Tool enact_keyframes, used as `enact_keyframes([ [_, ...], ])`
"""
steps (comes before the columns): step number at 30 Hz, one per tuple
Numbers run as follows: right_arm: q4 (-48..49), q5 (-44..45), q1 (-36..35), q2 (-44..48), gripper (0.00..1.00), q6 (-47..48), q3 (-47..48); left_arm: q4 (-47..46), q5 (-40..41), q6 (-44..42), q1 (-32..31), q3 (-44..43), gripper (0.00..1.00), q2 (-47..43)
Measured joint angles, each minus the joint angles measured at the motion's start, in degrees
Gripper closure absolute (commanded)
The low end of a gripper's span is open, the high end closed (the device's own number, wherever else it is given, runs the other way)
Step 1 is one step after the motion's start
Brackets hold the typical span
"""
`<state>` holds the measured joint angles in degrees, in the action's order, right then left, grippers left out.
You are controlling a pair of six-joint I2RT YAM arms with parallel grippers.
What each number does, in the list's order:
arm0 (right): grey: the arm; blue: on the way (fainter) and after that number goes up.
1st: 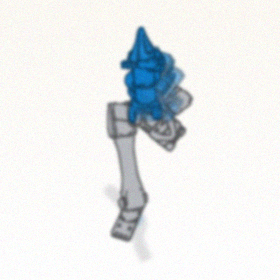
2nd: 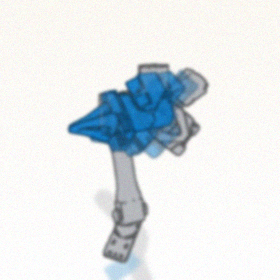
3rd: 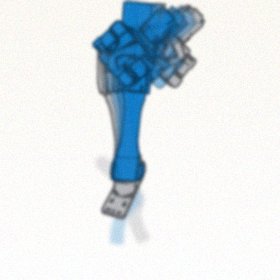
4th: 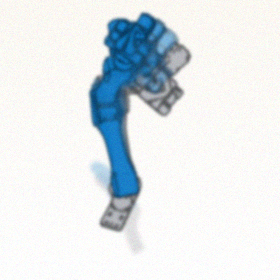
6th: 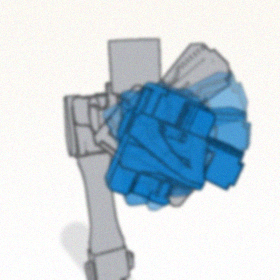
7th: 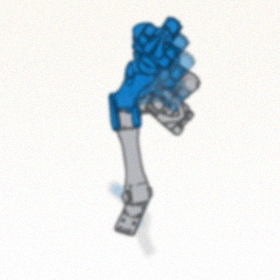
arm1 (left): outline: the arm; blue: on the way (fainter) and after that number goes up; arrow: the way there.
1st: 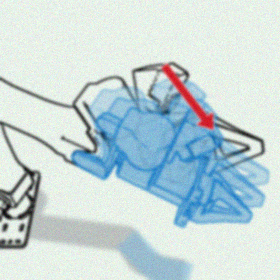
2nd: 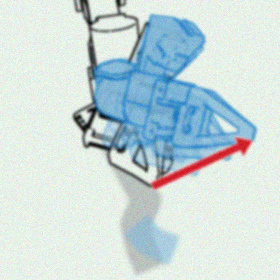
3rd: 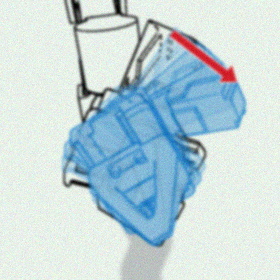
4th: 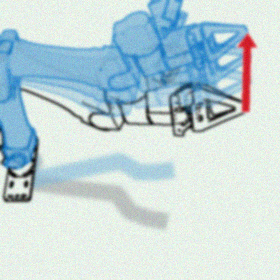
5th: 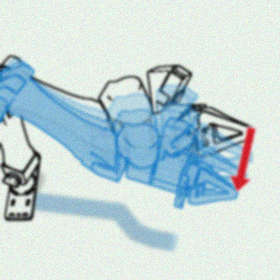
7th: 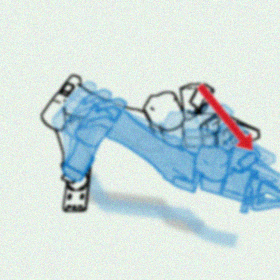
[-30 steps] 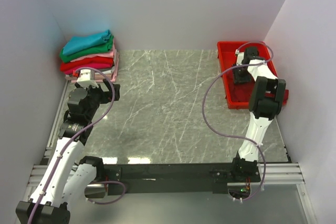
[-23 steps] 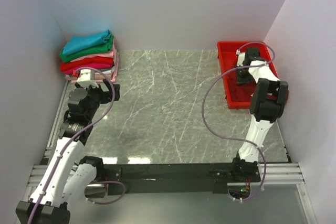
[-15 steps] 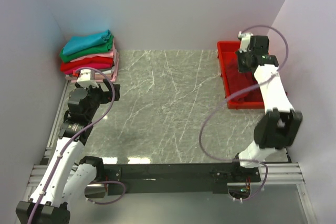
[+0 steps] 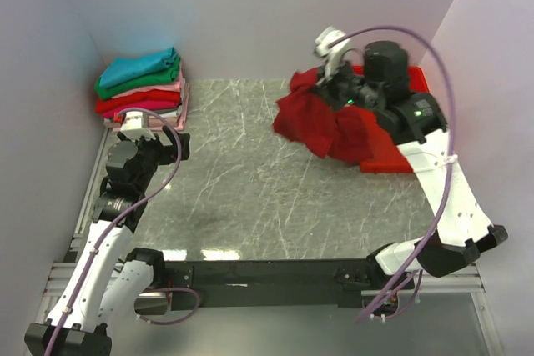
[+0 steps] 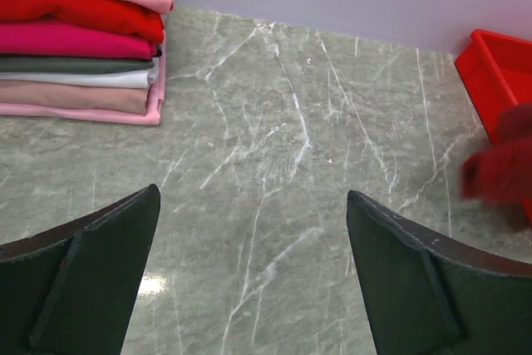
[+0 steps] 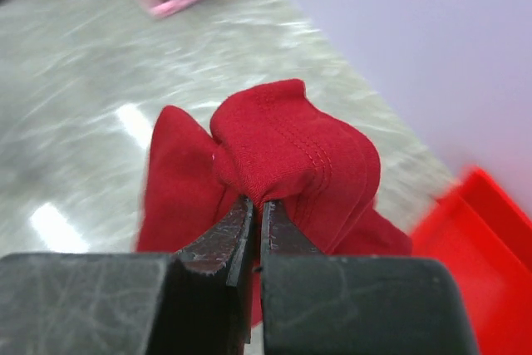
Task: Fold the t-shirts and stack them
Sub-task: Move the tshirt to the center of the board, then flatten the tshirt out
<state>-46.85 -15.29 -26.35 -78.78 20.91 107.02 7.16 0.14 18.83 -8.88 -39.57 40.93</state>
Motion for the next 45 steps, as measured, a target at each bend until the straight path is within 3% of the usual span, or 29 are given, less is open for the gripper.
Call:
enact_keyframes([
  [9, -3.85, -3.56, -17.27, -6.64, 1.00, 4.24, -8.72, -0.02, 2.67, -0.22, 0.00, 0.00, 0.01, -1.49],
  [15, -4.66, -4.63, -21.31, -12.35, 0.82, 4.57, -9.09, -0.42, 2.82, -0.74, 0.00, 0.00, 0.00, -2.71],
  [17, -4.31, -3.80, -21.22, -13.33, 0.68, 4.61, -9.46, -0.42, 2.73, -0.79, 0.00, 0.00, 0.00, -2.69],
  [21, -1.99, -2.60, -19.19, -12.33, 0.22, 6.08, -15.19, -0.44, 1.92, -1.05, 0.00, 0.00, 0.00, -2.69],
  [24, -1.14, -3.72, -15.30, -8.92, 0.16, 8.15, -22.21, -0.48, 0.55, -1.14, 0.00, 0.00, 0.00, -2.43],
  [29, 1.18, -7.80, -7.26, 3.04, 0.12, 11.15, -36.85, -0.66, -2.67, -1.09, -0.09, 0.00, 0.01, -1.60],
  [33, 3.74, -12.04, -1.60, 7.78, 0.14, 10.47, -42.77, -0.96, -7.04, -0.72, -0.24, -0.02, 0.01, 1.62],
  [39, 10.27, -16.06, 7.15, -2.01, 0.18, 5.09, -43.25, 2.32, -16.28, 3.06, -0.48, -2.58, 0.09, 13.27],
  [45, 10.47, -18.01, 10.49, -14.51, 0.22, 1.31, -37.46, 8.68, -21.42, 9.66, -1.88, -0.24, 0.16, 17.88],
])
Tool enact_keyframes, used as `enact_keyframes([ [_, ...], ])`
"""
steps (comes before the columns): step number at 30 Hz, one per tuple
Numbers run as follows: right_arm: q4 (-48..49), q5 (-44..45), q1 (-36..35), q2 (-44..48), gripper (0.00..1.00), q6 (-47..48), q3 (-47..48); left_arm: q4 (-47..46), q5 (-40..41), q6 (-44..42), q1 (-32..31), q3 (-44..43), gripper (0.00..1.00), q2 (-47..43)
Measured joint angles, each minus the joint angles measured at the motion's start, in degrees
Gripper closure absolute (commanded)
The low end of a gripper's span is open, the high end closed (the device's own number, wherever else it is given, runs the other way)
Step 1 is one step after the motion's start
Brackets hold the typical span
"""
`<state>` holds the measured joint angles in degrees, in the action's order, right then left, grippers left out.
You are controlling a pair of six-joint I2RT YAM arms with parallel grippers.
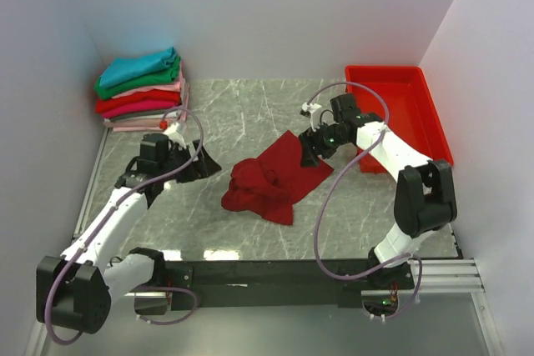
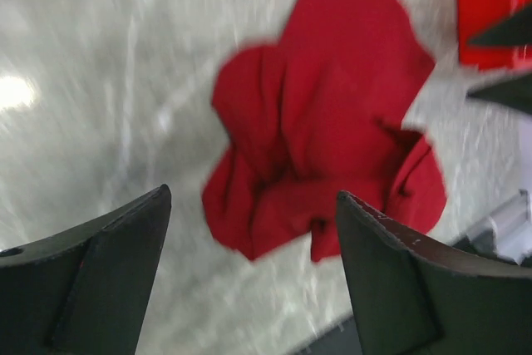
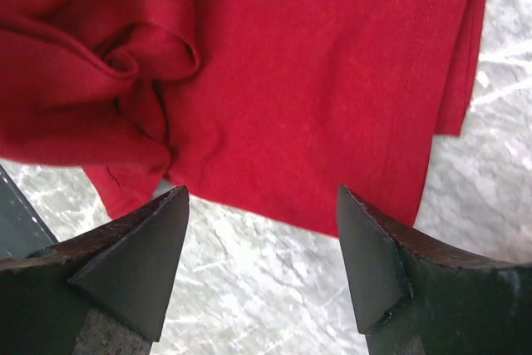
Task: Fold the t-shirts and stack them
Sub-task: Flatten the tshirt out
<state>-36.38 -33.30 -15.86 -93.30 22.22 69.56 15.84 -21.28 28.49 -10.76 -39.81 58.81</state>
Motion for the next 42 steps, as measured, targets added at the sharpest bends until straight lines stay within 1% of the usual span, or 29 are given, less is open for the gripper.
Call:
enact_keyframes([
  [2, 0.15, -0.50, 0.00, -1.46, 0.22, -0.44, 1.03, 1.64, -0.07, 1.79, -1.62, 1.49, 0.18, 0.42],
  [3, 0.26, -0.68, 0.00, -1.57, 0.22, -0.61, 1.05, 2.12, -0.09, 2.58, -2.29, 1.95, 0.22, 0.96],
  [4, 0.24, -0.81, 0.00, -1.55, 0.22, -0.79, 1.05, 2.58, -0.09, 3.30, -2.99, 2.23, 0.23, 1.81],
  [6, 0.59, -1.07, 0.28, -1.55, 0.22, -1.18, 1.03, 2.99, 0.15, 4.63, -4.57, 2.32, 0.27, 4.52],
  [7, 0.83, -1.25, 0.37, -1.55, 0.23, -1.36, 0.87, 2.95, 0.28, 5.33, -5.35, 2.32, 0.28, 6.05],
  [12, 1.11, -1.62, 1.18, -1.55, 0.23, -1.90, 0.50, 3.72, 3.23, 7.13, -9.81, 2.29, 0.33, 12.83],
  [14, 1.38, -1.60, 1.33, -1.55, 0.23, -2.10, 0.50, 4.17, 4.87, 7.54, -11.45, 2.14, 0.37, 14.58],
  [15, 1.42, -1.46, 1.40, -1.64, 0.23, -2.27, 0.50, 4.26, 5.46, 7.76, -12.04, 2.03, 0.40, 15.39],
  [19, 1.33, -0.04, 1.40, -3.54, 0.23, -2.82, 1.70, 4.13, 7.52, 8.46, -14.19, 1.05, 0.45, 18.34],
  [22, -0.55, 1.99, 1.40, -10.01, 0.23, -2.71, 8.33, 4.13, 8.66, 8.81, -15.54, 0.79, 0.53, 19.41],
  [23, -0.74, 2.71, 1.40, -12.70, 0.23, -2.69, 11.30, 4.09, 9.09, 8.87, -15.89, 0.79, 0.60, 19.47],
  [26, -0.87, 4.33, 1.42, -19.12, 0.23, -2.91, 17.88, 3.80, 10.32, 9.49, -16.39, 0.79, 0.73, 19.45],
  [28, -1.70, 5.22, 1.42, -23.12, 0.24, -3.39, 22.01, 3.74, 11.02, 9.84, -16.46, 0.79, 0.78, 19.32],
  [29, -2.19, 5.68, 1.42, -25.00, 0.25, -3.76, 24.00, 3.76, 11.45, 9.90, -16.46, 0.79, 0.82, 19.02],
  [30, -2.27, 6.29, 1.42, -26.84, 0.25, -4.20, 25.68, 3.78, 11.82, 10.12, -16.46, 0.79, 0.84, 18.67],
  [32, -2.86, 7.72, 1.40, -29.94, 0.29, -4.98, 28.22, 3.78, 12.74, 10.16, -16.46, 0.79, 0.89, 17.49],
  [33, -3.15, 8.59, 1.40, -31.26, 0.31, -5.38, 29.18, 3.78, 13.16, 10.16, -16.46, 0.79, 0.90, 16.74],
  [34, -3.56, 9.11, 1.38, -32.15, 0.35, -5.79, 29.79, 3.78, 13.40, 10.21, -16.46, 0.79, 0.91, 16.06],
  [36, -4.98, 10.32, 1.38, -34.29, 0.39, -6.56, 31.39, 3.76, 13.73, 10.23, -16.46, 0.79, 0.92, 14.62],
  [38, -5.81, 10.95, 1.38, -34.86, 0.46, -6.97, 32.70, 3.72, 13.86, 10.36, -16.46, 0.79, 0.95, 13.53],
  [39, -6.38, 11.26, 1.31, -35.12, 0.54, -7.28, 33.38, 3.72, 13.86, 10.45, -16.46, 0.79, 0.96, 12.96],
  [41, -7.21, 11.15, 1.11, -35.56, 0.63, -7.34, 34.12, 3.72, 13.92, 10.80, -16.46, 0.79, 0.99, 12.11],
  [42, -7.61, 10.95, 1.09, -35.78, 0.71, -7.43, 34.25, 3.72, 14.08, 10.95, -16.46, 0.79, 0.99, 11.65],
])
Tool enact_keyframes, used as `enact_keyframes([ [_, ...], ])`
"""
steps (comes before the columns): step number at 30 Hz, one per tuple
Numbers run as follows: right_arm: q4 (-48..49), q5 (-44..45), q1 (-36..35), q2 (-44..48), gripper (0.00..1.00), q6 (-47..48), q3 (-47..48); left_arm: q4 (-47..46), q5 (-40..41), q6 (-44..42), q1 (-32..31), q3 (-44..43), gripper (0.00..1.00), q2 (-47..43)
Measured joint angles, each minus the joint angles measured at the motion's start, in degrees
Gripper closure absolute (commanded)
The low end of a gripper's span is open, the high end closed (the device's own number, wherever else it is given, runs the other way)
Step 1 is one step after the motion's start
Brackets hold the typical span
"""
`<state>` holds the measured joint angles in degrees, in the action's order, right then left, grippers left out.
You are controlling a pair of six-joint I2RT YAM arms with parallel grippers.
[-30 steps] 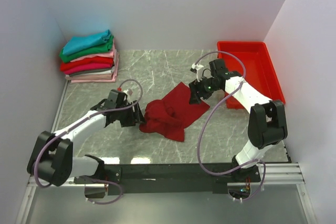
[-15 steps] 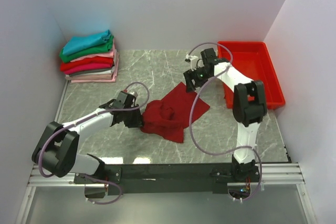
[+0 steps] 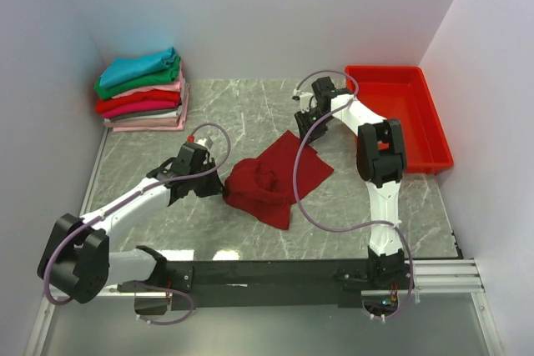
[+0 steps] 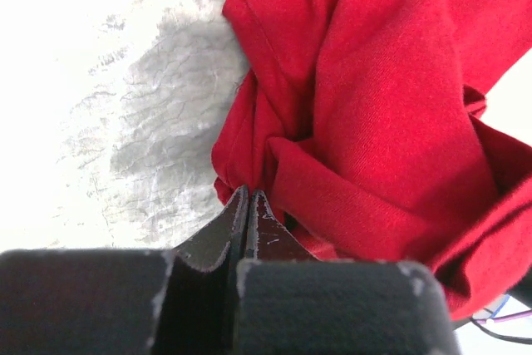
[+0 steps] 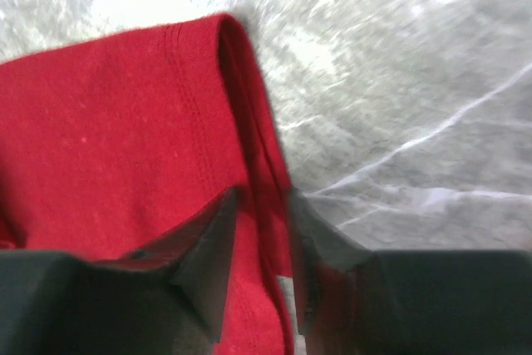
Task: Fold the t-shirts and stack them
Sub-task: Flatten the tshirt out
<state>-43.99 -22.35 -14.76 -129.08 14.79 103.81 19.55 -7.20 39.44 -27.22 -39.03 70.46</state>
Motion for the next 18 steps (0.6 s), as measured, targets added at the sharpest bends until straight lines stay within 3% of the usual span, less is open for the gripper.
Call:
enact_keyframes([
  [4, -1.81, -1.53, -0.04, -0.26, 0.90, 0.26, 0.02, 0.11, 1.11, 0.28, 0.00, 0.00, 0.99, -1.90],
  [7, -2.51, -2.86, -0.09, 0.00, 0.97, 0.44, 0.02, 0.52, 2.27, 0.31, 0.00, 0.00, 0.99, -3.69],
  [11, -3.37, -4.07, -0.11, 1.62, 0.99, 0.52, 0.02, 1.81, 4.02, 0.33, 0.00, -0.15, 1.00, -6.78],
  [13, -3.34, -4.17, -0.11, 3.08, 0.87, 0.35, 0.02, 2.47, 4.52, 0.31, 0.00, -0.55, 0.99, -8.09],
  [14, -3.21, -4.15, -0.11, 3.82, 0.77, 0.00, 0.04, 2.51, 4.61, 0.31, 0.00, -0.68, 1.00, -8.55],
  [15, -3.19, -4.11, -0.11, 4.35, 0.61, -0.26, 0.20, 2.56, 4.70, 0.31, 0.00, -0.85, 1.00, -8.92],
  [18, -3.89, -3.82, -0.15, 3.82, 0.50, -0.57, 2.82, 2.56, 4.70, 0.31, 0.00, -0.85, 0.99, -9.11],
])
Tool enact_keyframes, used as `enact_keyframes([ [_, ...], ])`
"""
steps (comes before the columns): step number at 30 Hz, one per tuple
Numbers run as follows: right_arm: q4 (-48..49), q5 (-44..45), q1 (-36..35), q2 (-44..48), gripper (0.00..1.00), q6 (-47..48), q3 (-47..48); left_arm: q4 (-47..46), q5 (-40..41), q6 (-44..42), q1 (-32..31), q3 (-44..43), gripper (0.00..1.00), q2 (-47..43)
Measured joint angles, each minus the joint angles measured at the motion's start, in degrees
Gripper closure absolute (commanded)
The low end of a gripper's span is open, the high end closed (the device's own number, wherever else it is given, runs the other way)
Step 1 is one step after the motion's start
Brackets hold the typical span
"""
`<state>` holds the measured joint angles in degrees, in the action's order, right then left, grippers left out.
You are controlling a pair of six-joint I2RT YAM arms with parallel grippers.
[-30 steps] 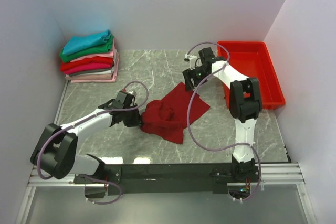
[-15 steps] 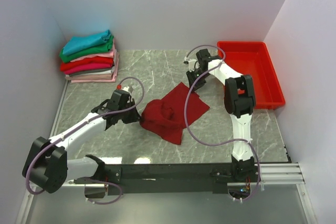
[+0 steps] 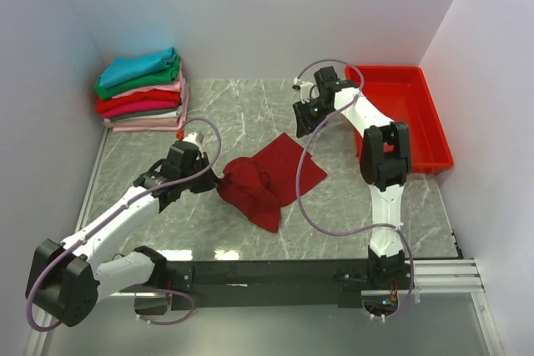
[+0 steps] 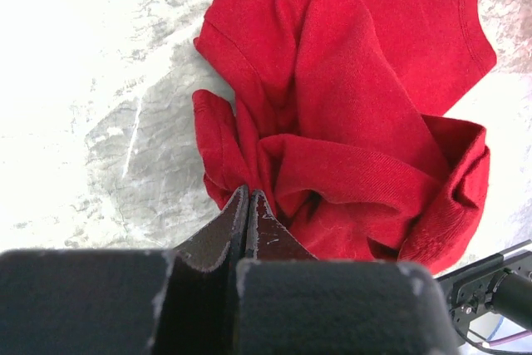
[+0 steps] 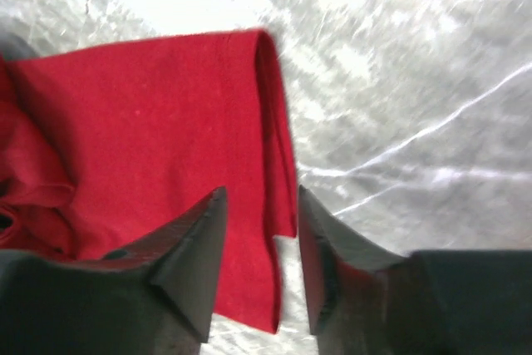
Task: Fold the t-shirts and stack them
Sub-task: Flatten the tshirt out
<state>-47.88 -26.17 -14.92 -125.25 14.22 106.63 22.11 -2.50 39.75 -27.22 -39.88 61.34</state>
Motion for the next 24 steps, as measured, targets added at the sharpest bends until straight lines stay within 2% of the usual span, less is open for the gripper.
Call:
enact_keyframes([
  [5, -0.87, 0.22, -0.46, -5.07, 0.48, 0.17, 5.05, -0.39, -0.52, 0.15, 0.00, 0.85, 1.00, 0.07],
  [13, -2.34, 0.13, -3.08, -7.93, 0.50, 0.57, 3.50, -0.48, -0.68, 0.42, 0.00, 2.86, 1.00, 0.04],
  [16, -2.27, 0.04, -4.24, -7.93, 0.69, 0.87, 3.02, -0.76, -0.63, 0.44, 0.00, 2.91, 0.99, 0.04],
  [17, -2.29, 0.04, -4.55, -7.93, 0.87, 1.01, 2.82, -0.87, -0.61, 0.44, 0.00, 2.91, 1.00, 0.02],
  [18, -2.32, 0.13, -4.79, -7.93, 0.94, 1.27, 2.69, -0.85, -0.59, 0.44, 0.00, 2.91, 1.00, 0.00],
  [20, -2.36, 0.44, -4.94, -7.82, 1.00, 1.05, 2.54, -0.76, -0.13, 0.42, 0.00, 2.91, 1.00, -0.09],
  [24, -2.58, 3.10, -5.11, -4.37, 1.00, 1.44, 1.86, 0.85, 1.90, 0.37, 0.00, 2.29, 1.00, -1.81],
])
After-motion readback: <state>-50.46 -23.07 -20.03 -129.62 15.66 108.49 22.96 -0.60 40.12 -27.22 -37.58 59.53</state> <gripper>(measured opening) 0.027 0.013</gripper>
